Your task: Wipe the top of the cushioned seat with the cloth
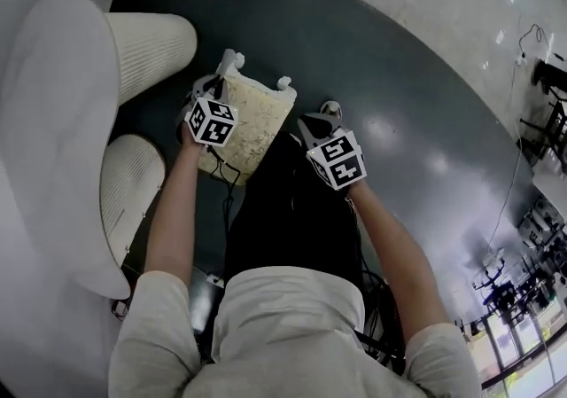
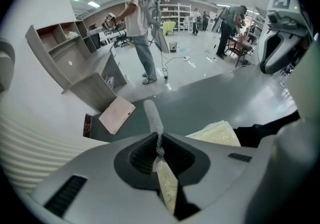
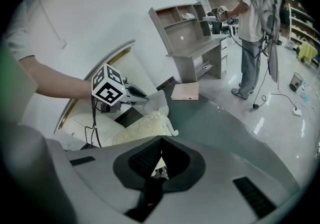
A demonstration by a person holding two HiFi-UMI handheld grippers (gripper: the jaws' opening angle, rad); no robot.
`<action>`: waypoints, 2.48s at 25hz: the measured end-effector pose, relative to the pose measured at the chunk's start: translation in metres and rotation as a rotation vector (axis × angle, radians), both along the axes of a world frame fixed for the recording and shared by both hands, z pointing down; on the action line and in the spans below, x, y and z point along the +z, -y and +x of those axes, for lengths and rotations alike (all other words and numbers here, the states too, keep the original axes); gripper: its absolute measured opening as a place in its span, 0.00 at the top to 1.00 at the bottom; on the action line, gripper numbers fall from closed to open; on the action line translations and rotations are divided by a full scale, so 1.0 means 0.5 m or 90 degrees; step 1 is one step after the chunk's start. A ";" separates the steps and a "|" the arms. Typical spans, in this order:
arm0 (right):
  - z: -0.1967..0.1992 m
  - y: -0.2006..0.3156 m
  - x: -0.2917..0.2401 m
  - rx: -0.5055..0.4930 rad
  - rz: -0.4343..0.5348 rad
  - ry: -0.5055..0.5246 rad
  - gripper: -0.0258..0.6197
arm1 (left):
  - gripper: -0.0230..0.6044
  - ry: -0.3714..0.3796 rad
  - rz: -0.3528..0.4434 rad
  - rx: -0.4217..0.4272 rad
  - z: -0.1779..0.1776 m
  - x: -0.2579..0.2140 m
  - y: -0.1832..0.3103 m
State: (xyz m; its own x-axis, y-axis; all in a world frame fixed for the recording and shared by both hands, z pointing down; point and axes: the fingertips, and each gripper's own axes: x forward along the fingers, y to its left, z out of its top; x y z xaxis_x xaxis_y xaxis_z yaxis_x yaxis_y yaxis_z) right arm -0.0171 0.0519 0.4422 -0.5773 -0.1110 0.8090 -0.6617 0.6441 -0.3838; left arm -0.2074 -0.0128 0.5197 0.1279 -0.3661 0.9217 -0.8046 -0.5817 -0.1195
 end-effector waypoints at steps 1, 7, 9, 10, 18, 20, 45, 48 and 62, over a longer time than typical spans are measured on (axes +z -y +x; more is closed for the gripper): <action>-0.005 -0.003 -0.022 -0.014 0.005 0.000 0.95 | 0.90 -0.005 0.004 -0.003 0.003 -0.026 -0.004; -0.046 -0.029 -0.155 -0.066 0.036 0.014 0.95 | 0.90 -0.033 0.040 -0.039 0.012 -0.201 -0.037; -0.067 -0.050 -0.198 -0.083 0.050 0.021 0.95 | 0.90 -0.053 0.059 -0.070 0.006 -0.271 -0.053; -0.078 -0.060 -0.222 -0.094 0.059 0.025 0.95 | 0.90 -0.067 0.071 -0.085 0.003 -0.308 -0.060; -0.161 -0.041 -0.440 -0.097 0.101 0.118 0.95 | 0.90 -0.197 0.181 -0.217 -0.022 -0.545 -0.062; -0.167 -0.037 -0.512 -0.102 0.118 0.156 0.95 | 0.90 -0.217 0.203 -0.245 -0.007 -0.605 -0.076; -0.042 -0.186 -0.679 -0.379 0.259 0.333 0.95 | 0.90 -0.164 0.484 -0.603 0.279 -0.839 -0.395; -0.044 -0.210 -0.685 -0.389 0.250 0.358 0.95 | 0.90 -0.128 0.491 -0.630 0.309 -0.852 -0.440; 0.044 -0.412 -0.773 -0.377 0.391 0.382 0.95 | 0.90 -0.062 0.581 -0.732 0.403 -0.930 -0.720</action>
